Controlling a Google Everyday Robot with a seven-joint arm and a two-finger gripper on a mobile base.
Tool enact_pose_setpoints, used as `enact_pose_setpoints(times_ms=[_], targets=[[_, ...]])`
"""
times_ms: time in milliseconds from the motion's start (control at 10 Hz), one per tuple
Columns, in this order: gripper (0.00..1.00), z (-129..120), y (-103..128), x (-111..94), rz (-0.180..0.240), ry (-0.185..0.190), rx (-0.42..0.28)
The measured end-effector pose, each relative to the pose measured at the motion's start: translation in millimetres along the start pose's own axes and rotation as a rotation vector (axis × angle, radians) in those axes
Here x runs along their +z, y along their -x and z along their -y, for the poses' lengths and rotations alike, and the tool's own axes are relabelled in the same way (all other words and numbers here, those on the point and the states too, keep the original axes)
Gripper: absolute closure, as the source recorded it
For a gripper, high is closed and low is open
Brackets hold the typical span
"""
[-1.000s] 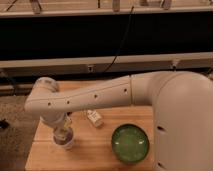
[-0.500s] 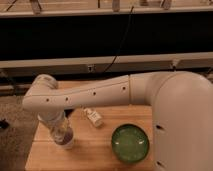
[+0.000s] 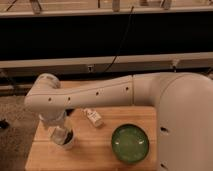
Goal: Place the white sponge in the ceramic cup
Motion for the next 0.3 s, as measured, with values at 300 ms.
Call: enact_pose_setpoints(times_ms=[300], targets=[[0.57,-2.9,-1.3,4.3,-0.009,-0.005,0.01]])
